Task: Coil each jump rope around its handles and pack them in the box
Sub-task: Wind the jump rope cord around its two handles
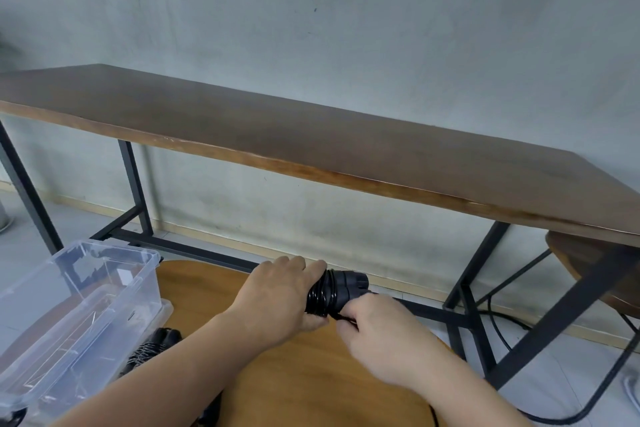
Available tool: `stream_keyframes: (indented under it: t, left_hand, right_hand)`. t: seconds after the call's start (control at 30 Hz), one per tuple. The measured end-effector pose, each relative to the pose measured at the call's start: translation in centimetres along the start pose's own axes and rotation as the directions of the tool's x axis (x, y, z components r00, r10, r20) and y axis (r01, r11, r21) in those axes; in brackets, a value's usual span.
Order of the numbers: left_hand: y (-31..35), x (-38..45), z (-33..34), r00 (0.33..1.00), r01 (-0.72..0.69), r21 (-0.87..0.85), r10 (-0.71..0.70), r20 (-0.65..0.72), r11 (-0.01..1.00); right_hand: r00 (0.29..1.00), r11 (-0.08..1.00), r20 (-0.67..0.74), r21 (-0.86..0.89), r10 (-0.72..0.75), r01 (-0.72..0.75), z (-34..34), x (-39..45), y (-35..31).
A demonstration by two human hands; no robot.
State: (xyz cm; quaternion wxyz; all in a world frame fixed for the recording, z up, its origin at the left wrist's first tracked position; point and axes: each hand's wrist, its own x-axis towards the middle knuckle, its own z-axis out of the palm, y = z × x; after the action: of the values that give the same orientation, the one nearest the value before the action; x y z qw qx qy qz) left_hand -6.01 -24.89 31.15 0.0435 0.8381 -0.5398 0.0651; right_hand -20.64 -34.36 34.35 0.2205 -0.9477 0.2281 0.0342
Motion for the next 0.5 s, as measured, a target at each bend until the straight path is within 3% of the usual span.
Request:
stream_keyframes:
  t: [0.2, 0.5]
  left_hand:
    - [0.2, -0.2, -0.3, 0.991, -0.132, -0.001, 0.132, 0.023, 0.991]
    - [-0.1, -0.5, -2.5, 0.944, -0.300, -0.210, 0.321, 0.073, 0.931]
  right_hand:
    - [0.998, 0.975, -0.002, -0.216, -0.059, 0.057, -4.1, -0.1, -1.0]
    - [0.968, 0.982, 0.198, 0.140, -0.155, 0.128, -6.6, 2.8, 1.2]
